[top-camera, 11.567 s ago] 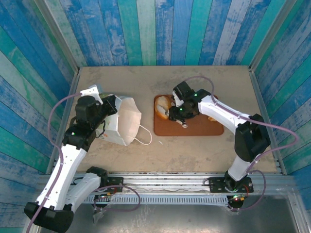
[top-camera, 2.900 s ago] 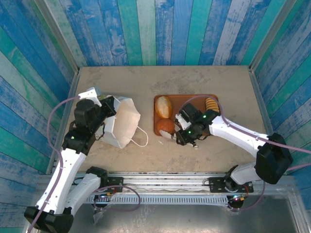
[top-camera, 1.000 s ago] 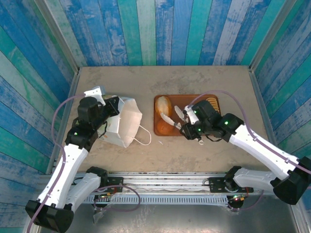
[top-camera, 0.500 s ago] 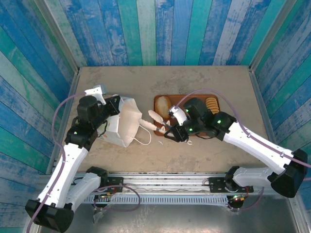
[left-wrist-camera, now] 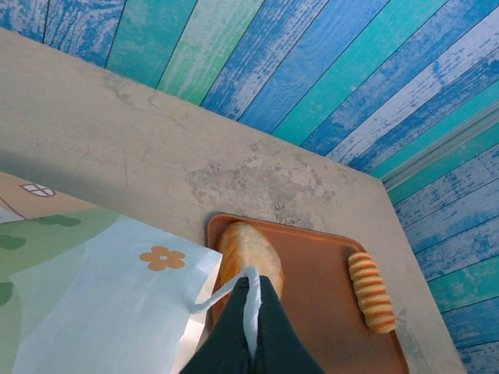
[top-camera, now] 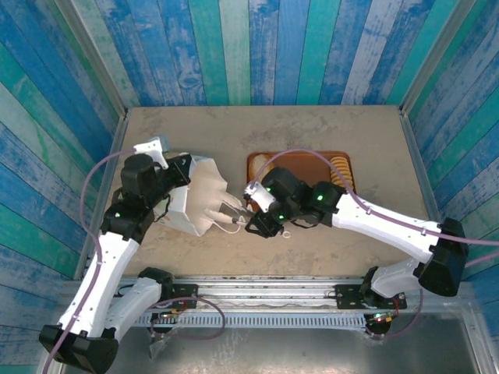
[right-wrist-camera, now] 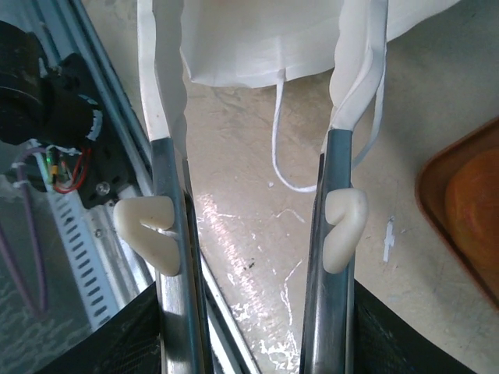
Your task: Take the fake bread out of the paper bag
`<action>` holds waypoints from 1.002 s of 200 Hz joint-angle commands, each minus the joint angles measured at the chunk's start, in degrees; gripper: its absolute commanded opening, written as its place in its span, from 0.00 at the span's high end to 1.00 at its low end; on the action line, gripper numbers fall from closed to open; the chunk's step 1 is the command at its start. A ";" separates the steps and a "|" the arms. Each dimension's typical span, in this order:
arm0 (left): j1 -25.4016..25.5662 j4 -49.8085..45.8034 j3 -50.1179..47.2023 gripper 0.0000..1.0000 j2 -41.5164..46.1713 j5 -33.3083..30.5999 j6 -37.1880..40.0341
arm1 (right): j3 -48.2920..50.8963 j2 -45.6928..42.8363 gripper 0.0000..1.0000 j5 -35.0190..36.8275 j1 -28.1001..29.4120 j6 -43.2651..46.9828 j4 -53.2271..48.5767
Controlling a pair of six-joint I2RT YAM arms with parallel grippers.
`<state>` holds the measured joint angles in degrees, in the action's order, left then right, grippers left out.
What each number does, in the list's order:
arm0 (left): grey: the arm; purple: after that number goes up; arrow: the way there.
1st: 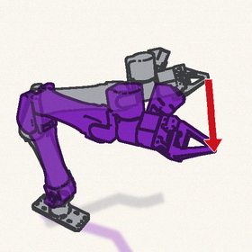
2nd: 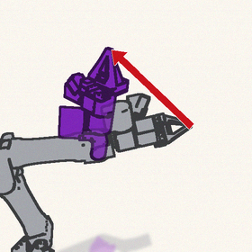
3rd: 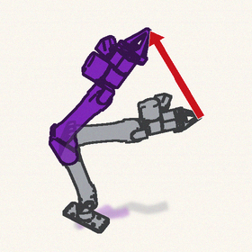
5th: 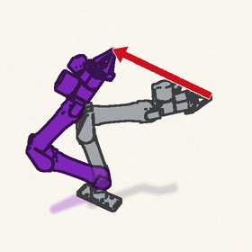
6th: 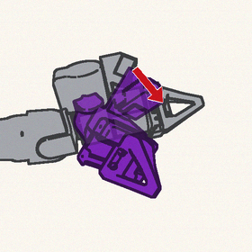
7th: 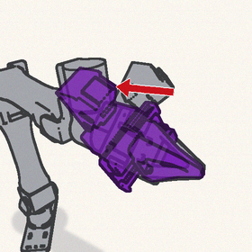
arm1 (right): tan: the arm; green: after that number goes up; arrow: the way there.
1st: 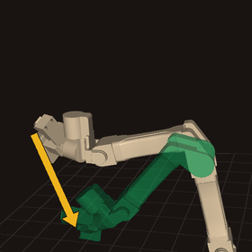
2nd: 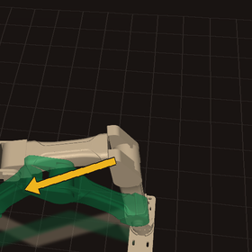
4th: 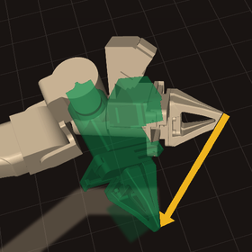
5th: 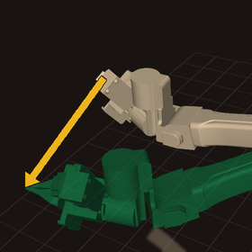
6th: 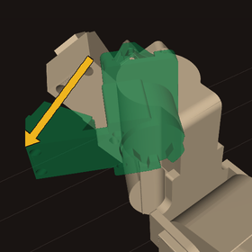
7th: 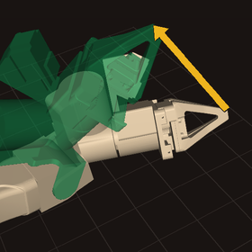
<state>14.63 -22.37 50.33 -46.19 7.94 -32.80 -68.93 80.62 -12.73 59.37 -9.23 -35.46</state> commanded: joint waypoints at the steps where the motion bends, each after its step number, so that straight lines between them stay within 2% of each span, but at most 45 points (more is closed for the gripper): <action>1: 0.09 -1.78 1.57 1.00 2.79 -2.94 0.99 | -2.84 2.23 0.47 6.52 2.15 0.70 1.18; 58: 0.04 -2.15 1.63 1.00 3.69 -5.30 0.08 | -9.99 13.24 0.48 13.18 6.65 0.58 2.19; 120: 0.04 -1.88 0.88 1.00 4.40 -6.23 -2.49 | -19.83 23.34 0.49 18.97 6.93 2.91 2.62; 160: 0.05 -1.96 0.78 1.00 4.71 -6.28 -3.13 | -23.46 27.39 0.50 15.16 6.54 0.12 4.62; 200: 0.05 -1.03 0.32 1.00 4.33 -6.00 -3.47 | -19.96 28.34 0.50 6.65 3.62 -9.96 12.73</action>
<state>14.63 -24.56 50.41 -42.46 2.44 -35.77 -90.89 108.73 -0.14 65.04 -11.84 -29.58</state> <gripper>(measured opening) 0.045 0.501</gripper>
